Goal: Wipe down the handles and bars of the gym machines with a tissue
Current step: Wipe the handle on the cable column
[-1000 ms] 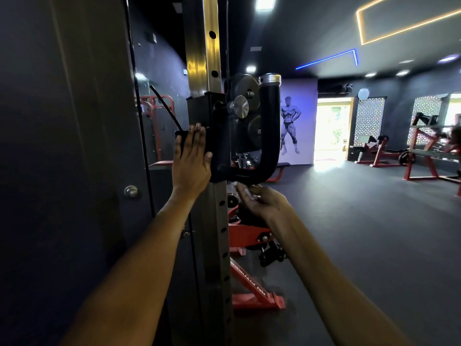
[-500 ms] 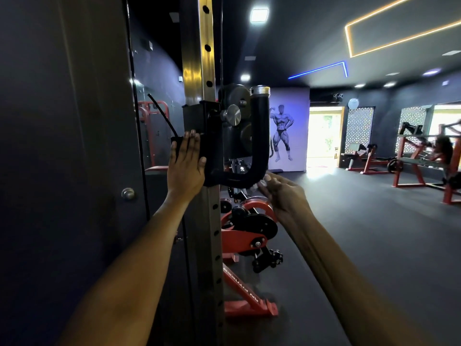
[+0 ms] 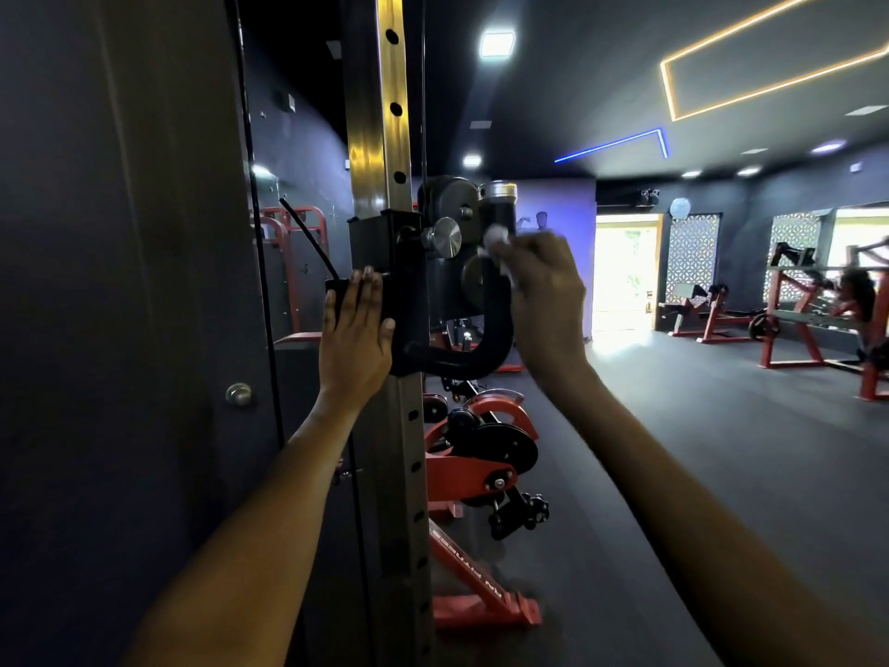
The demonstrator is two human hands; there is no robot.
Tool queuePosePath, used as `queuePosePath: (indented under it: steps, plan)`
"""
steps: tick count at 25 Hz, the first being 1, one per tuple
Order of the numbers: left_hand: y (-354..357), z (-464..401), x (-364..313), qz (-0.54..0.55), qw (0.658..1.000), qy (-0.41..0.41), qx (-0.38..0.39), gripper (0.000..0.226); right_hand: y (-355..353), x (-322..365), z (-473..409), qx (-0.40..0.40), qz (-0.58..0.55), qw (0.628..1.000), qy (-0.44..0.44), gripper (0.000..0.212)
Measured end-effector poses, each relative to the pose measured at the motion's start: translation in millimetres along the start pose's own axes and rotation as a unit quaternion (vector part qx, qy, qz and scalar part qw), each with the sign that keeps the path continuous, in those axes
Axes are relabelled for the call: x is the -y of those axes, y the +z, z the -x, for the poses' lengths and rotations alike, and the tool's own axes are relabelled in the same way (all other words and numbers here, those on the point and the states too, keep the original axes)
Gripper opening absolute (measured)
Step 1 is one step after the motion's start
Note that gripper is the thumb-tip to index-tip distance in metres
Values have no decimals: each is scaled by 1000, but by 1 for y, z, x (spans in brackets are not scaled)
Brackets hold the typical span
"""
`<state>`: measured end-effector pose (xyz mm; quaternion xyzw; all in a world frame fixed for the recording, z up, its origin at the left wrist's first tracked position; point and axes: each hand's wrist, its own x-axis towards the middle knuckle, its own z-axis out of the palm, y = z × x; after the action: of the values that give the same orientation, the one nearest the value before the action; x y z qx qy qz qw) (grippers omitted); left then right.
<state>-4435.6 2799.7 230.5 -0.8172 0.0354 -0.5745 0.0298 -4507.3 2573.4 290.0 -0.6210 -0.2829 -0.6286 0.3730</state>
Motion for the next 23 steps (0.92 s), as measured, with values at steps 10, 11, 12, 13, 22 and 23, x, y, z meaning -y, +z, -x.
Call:
queuePosePath:
  steps: [10,11,12,13,22,23]
  plan:
    - [0,1,0,0,1000,1,-11,56,-5,3,-16,26,28,999,-26,29]
    - [1,1,0,-2,1000,3,-11,56,-3,0,-10,27,37,999,-27,26]
    - [1,1,1,-2,1000,3,-11,56,-4,-2,6,22,48,998,-28,24]
    - [1,1,1,0,1000,1,-9,56,-4,-3,31,19,61,997,-31,23]
    - [-1,1,-2,4,1000,-7,0,57,-11,17,79,138,174,965,-143,33]
    - [-2,1,-2,5,1000,-9,3,57,-10,14,80,169,178,953,-178,26]
